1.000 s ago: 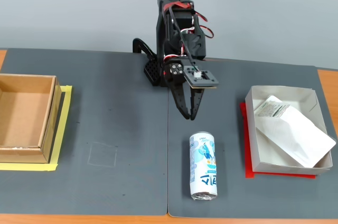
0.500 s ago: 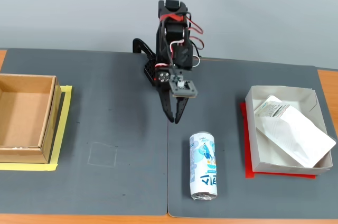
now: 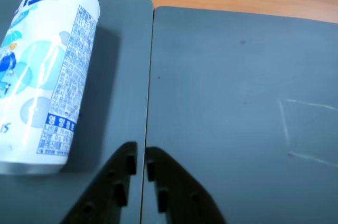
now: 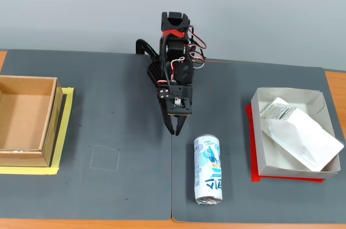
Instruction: Pick the sandwich and put it in the gray box
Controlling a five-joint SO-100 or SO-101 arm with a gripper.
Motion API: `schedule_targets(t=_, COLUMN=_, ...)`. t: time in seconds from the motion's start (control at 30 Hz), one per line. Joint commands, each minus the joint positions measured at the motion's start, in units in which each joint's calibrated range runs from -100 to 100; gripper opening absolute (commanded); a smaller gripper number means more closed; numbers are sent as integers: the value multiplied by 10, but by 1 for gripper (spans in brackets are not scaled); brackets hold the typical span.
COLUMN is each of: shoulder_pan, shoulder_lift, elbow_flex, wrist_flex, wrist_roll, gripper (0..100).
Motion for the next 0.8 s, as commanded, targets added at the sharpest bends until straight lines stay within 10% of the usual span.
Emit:
schedule_targets(t=0.0, shoulder_pan=4, shoulder_lift=-7, elbow_flex=19, wrist_flex=-5, wrist_roll=2, gripper=2)
schedule_targets(t=0.77, shoulder_pan=4, shoulder_lift=-9, elbow_flex=20, wrist_flex=64, wrist_roll=-9, gripper=2)
